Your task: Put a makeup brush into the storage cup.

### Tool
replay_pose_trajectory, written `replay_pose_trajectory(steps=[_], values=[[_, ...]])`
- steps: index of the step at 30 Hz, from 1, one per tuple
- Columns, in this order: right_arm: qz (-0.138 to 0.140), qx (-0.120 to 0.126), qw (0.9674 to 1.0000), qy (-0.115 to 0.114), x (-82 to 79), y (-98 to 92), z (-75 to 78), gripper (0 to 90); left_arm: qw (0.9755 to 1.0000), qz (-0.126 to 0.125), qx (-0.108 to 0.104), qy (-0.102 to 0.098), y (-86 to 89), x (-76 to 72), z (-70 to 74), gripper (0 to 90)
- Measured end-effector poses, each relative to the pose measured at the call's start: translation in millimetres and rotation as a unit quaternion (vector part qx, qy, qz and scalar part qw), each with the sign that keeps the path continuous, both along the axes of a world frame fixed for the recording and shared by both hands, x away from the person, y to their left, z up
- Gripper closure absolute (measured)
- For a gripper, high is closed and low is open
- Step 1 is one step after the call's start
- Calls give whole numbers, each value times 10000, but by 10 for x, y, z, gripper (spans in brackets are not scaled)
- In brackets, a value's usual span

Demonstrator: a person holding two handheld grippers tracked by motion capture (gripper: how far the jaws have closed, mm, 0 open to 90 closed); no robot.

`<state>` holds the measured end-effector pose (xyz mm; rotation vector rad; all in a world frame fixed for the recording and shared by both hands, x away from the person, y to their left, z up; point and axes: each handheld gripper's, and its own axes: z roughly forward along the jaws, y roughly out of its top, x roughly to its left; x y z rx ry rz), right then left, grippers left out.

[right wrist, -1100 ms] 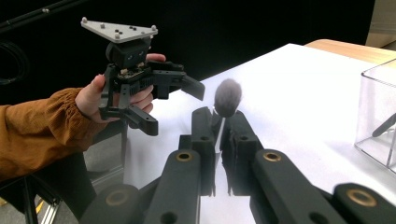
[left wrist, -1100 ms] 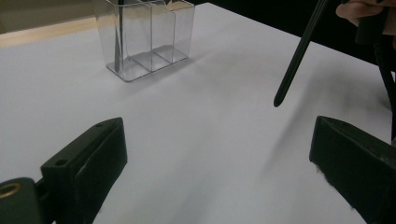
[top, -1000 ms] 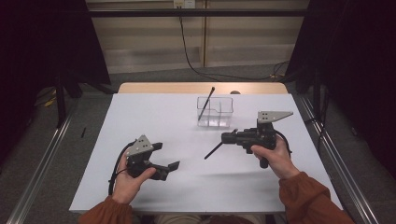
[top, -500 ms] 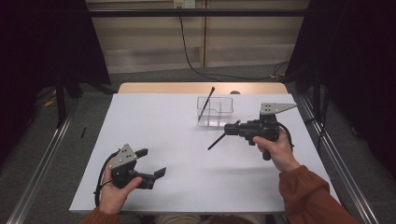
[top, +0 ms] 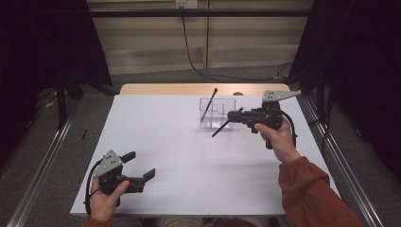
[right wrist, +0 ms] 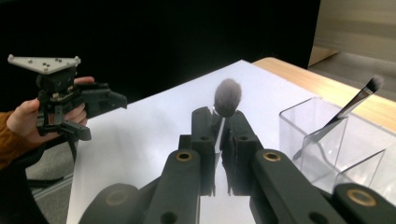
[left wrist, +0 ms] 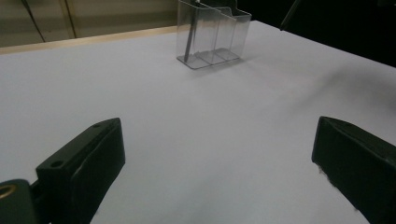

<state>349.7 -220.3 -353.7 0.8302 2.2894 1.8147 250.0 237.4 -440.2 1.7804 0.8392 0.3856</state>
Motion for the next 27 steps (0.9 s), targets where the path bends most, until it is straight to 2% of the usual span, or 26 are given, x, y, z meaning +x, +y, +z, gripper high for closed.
replay_pose_trajectory(steps=[5, 8, 11, 18, 20, 21, 27], values=[[-85, -73, 9999, -41, 70, 4, 64, 841, 9992, 194, -187, -295, 35, -34, 4, 22], [-129, -126, 9998, -64, 127, 20, 101, 841, 9991, 238, -203, -297, 18, -29, -19, 23], [-166, -133, 9997, -84, 195, 35, 134, 840, 9992, 205, -119, -331, 5, -15, -32, 22], [-257, -176, 9995, -108, 357, 67, 204, 841, 9992, 226, -151, -286, 17, 45, -49, 23], [-259, -124, 9995, -118, 383, 70, 234, 841, 9992, 172, -189, -304, 14, 47, -42, 23], [-272, -139, 9994, -136, 400, 72, 248, 841, 9993, 187, -139, -304, 10, 48, -42, 23], [-375, -160, 9990, -170, 535, 96, 312, 840, 9993, 143, -138, -304, 13, 54, -37, 23]])
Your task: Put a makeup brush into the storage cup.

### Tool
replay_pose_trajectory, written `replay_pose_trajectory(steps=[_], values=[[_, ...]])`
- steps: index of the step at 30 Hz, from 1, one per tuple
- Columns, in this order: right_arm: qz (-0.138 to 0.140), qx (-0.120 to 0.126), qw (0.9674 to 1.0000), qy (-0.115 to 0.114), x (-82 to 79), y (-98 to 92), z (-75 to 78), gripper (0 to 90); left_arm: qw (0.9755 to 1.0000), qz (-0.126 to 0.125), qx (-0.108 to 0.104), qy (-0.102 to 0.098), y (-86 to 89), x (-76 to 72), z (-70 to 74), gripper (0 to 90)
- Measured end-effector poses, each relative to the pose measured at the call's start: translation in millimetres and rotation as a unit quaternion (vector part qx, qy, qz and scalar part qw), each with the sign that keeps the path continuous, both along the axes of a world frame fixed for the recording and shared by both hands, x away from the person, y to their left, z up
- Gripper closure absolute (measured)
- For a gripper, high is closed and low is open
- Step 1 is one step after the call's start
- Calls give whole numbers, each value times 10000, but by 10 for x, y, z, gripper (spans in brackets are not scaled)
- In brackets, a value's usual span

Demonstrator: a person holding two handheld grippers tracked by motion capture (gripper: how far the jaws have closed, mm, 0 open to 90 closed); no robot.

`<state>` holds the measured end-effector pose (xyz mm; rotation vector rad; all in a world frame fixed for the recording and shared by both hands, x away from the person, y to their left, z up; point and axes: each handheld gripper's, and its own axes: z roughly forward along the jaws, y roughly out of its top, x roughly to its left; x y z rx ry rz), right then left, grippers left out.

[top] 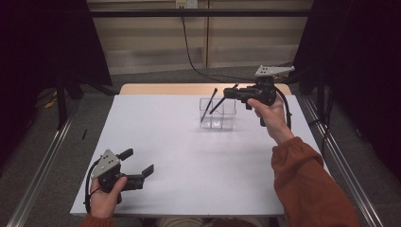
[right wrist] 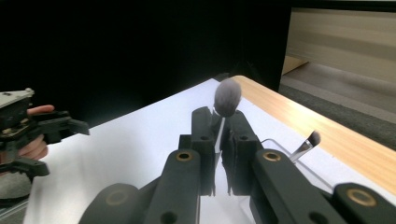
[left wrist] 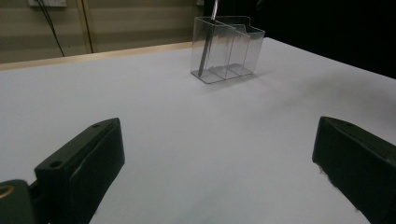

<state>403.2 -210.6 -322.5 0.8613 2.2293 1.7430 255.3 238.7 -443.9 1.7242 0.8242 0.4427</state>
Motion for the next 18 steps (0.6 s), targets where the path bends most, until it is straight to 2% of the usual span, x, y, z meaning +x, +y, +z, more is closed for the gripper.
replay_pose_trajectory(steps=[4, 6, 8, 12, 18], values=[[-65, -86, 9999, 3, 100, 21, 32, 840, 10000, 43, -18, 35, 0, -2, -4, 26], [-101, -67, 9999, -1, 145, 25, 50, 841, 10000, 30, 36, 3, 5, -7, 3, 26], [-132, -55, 9999, 5, 193, 32, 55, 841, 10000, 48, -3, 4, 4, -12, 5, 26], [-264, -237, 9994, 34, 289, 101, 22, 841, 10000, 33, 86, -39, 9, -9, 7, 26], [-347, -588, 9976, 146, 425, 216, -26, 840, 10000, 45, 29, -44, 6, -7, 10, 26]])
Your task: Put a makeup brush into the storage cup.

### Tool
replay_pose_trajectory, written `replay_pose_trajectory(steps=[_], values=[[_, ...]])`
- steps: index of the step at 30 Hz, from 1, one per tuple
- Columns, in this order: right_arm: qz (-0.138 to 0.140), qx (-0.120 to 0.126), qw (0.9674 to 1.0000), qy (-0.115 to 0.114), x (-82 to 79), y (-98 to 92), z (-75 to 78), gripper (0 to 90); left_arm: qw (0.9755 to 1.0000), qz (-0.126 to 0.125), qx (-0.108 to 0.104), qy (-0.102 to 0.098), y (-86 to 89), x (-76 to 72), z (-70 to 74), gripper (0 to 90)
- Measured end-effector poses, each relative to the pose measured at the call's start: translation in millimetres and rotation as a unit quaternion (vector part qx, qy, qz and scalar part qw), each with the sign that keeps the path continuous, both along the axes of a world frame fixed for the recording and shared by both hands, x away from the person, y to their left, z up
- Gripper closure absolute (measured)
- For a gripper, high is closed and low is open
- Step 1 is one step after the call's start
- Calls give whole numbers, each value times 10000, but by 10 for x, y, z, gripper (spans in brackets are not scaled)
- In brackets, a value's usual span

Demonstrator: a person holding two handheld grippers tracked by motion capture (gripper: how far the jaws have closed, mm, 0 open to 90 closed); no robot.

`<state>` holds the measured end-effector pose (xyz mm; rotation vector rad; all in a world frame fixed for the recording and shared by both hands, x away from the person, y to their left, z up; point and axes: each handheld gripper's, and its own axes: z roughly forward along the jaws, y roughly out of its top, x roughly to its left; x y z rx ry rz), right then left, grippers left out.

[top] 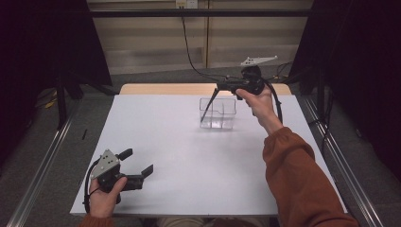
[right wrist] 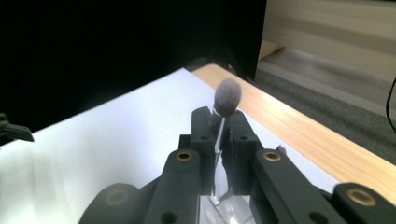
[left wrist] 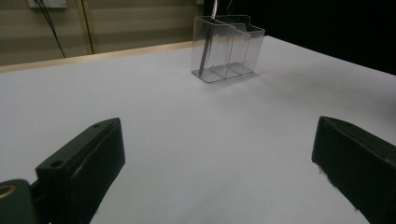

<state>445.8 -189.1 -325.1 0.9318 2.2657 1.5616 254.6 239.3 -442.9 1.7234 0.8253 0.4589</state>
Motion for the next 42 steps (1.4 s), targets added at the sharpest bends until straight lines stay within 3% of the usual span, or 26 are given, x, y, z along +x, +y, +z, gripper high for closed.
replay_pose_trajectory(steps=[26, 42], values=[[-15, -271, 9991, 319, 105, 117, -325, 841, 10000, 28, 92, -5, 17, -1, 1, 26], [-76, -207, 9990, 400, 129, 92, -485, 840, 9999, 63, 148, -8, 20, 4, -1, 28]])
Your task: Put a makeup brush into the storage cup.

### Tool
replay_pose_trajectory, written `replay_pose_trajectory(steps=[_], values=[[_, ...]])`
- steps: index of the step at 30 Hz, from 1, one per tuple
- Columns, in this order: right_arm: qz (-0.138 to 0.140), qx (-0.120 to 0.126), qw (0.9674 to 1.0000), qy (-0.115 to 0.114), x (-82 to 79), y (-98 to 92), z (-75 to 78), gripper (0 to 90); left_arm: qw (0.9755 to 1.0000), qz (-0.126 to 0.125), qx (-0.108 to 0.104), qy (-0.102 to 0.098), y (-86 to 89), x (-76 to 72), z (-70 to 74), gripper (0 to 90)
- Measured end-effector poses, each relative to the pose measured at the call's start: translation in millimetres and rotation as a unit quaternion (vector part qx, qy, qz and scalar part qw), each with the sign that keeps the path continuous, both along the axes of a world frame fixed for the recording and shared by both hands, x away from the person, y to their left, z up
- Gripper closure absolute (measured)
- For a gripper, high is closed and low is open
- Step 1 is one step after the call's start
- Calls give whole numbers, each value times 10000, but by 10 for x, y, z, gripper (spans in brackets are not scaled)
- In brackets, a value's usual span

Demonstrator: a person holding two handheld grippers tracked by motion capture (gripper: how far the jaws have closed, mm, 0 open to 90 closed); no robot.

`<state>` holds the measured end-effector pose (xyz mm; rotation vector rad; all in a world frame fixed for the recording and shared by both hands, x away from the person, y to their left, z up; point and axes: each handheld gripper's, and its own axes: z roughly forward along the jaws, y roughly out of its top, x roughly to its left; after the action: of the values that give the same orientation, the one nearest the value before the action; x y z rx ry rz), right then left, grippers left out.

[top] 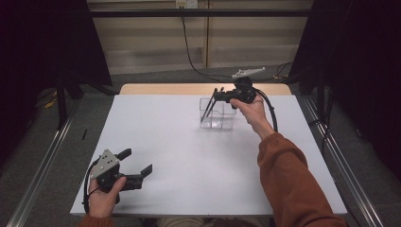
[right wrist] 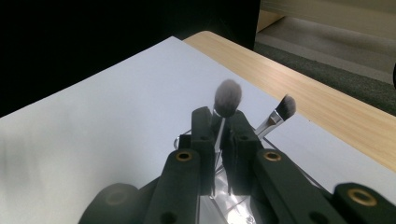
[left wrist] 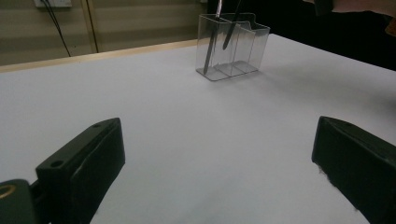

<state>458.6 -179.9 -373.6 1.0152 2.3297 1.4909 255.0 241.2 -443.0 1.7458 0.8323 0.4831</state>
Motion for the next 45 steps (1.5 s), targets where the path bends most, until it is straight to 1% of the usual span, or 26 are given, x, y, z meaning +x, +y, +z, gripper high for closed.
replay_pose_trajectory(steps=[6, 10, 11, 13, 18, 21, 22, 24, 25, 28, 29, 30, 32, 34, 37, 38, 41, 44, 45], values=[[-2, 18, 10000, -15, 1, 14, -48, 830, 10000, 32, -25, -11, 20, 4, -1, 29], [-79, 67, 9999, -18, -1, 1, -99, 789, 10000, 23, -2, -8, 17, 6, -3, 29], [-87, 118, 9999, -19, -5, -6, -110, 760, 10000, 23, 6, -11, 15, 7, -6, 29], [-123, 132, 9998, -45, -19, -15, -126, 730, 10000, 20, -16, 4, 11, 9, -10, 29], [-262, 171, 9993, -201, -61, -31, -112, 518, 10000, 21, 0, -3, 8, 9, -9, 29], [-309, 236, 9984, -402, -112, -26, -105, 408, 10000, 20, -6, 4, 9, 9, -11, 29], [-312, 238, 9984, -416, -128, -22, -108, 370, 10000, 26, -6, 8, 9, 10, -12, 29], [-316, 167, 9984, -445, -151, -28, -128, 288, 10000, 16, -1, 2, 9, 10, -11, 29], [-367, 172, 9980, -480, -160, -32, -142, 251, 10000, 13, -5, 1, 9, 11, -11, 29], [-407, 277, 9976, -493, -177, -63, -180, 146, 10000, 24, -74, 40, 9, 19, -13, 29], [-416, 308, 9974, -498, -186, -71, -192, 106, 10000, 31, -67, 57, 18, 25, -10, 29], [-409, 338, 9973, -508, -198, -74, -200, 60, 9999, 71, -64, 36, 24, 29, -7, 29], [-415, 387, 9968, -559, -228, -82, -206, 6, 9999, 83, -94, 25, 30, 44, -6, 29], [-381, 385, 9960, -707, -270, -96, -210, 0, 9999, 107, -91, 31, 23, 60, -5, 29], [-418, 367, 9961, -690, -317, -122, -210, 0, 9999, 78, -80, 23, 6, 75, -2, 29], [-414, 364, 9959, -721, -336, -133, -210, 0, 9999, 69, -101, 30, 2, 79, -5, 29], [-551, 431, 9951, -698, -380, -166, -223, 2, 9999, 84, -110, 51, 4, 81, -10, 29], [-704, 310, 9942, -752, -425, -194, -240, 6, 9999, 108, -100, 32, 13, 80, -9, 29], [-771, 304, 9933, -812, -445, -206, -245, 11, 9999, 101, -116, 29, 12, 77, -8, 29]])
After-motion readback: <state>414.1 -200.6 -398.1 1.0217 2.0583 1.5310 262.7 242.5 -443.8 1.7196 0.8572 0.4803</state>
